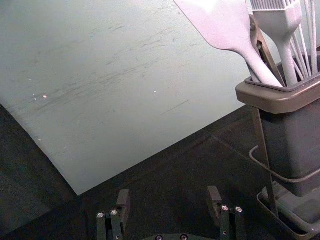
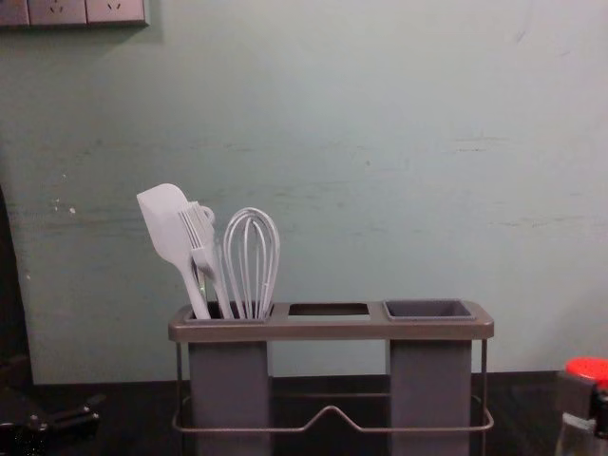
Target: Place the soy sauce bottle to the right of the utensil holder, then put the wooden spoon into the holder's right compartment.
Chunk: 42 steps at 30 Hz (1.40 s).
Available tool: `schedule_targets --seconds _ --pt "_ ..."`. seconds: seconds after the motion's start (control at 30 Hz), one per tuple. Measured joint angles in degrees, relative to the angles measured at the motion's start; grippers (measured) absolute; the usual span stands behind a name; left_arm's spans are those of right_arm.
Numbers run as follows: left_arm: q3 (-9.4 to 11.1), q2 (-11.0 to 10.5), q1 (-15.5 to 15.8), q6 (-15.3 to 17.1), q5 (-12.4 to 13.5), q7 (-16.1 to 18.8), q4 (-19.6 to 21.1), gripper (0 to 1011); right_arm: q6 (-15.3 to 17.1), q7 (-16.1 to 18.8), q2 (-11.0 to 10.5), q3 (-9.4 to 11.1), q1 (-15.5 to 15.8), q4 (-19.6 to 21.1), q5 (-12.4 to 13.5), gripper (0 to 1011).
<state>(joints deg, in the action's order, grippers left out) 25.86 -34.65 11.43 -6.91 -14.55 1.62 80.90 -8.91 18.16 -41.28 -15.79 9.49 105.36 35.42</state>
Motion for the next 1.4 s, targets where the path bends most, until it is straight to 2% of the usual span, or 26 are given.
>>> schedule_targets --seconds 0.37,0.6,0.73,0.77,0.93,1.1,1.27,1.4 --pt "0.0 0.0 0.0 0.0 0.0 0.0 0.0 1005 1.6 1.2 2.4 -0.8 -2.3 -1.7 -2.5 998" --pt "0.0 0.0 0.0 0.0 0.0 0.0 0.0 1005 1.7 1.7 3.4 -0.5 -2.2 -1.8 -3.9 862" --pt "0.0 0.0 0.0 0.0 0.0 0.0 0.0 1005 2.1 2.0 3.7 0.0 -1.9 -1.7 -4.4 734" --pt "0.0 0.0 0.0 0.0 0.0 0.0 0.0 1005 2.2 2.0 3.8 0.1 -1.8 -1.6 -4.5 734" --pt "0.0 0.0 0.0 0.0 0.0 0.0 0.0 1005 2.7 2.2 4.0 0.8 -1.4 -1.3 -4.9 536" --pt "0.0 0.0 0.0 0.0 0.0 0.0 0.0 1005 3.2 2.7 4.3 1.7 -0.8 -0.7 -5.3 399" --pt "0.0 0.0 0.0 0.0 0.0 0.0 0.0 1005 3.7 3.0 4.3 2.9 -0.2 0.6 -5.3 392" --pt "0.0 0.0 0.0 0.0 0.0 0.0 0.0 1005 3.9 3.2 3.9 5.1 0.7 2.6 -4.9 392"
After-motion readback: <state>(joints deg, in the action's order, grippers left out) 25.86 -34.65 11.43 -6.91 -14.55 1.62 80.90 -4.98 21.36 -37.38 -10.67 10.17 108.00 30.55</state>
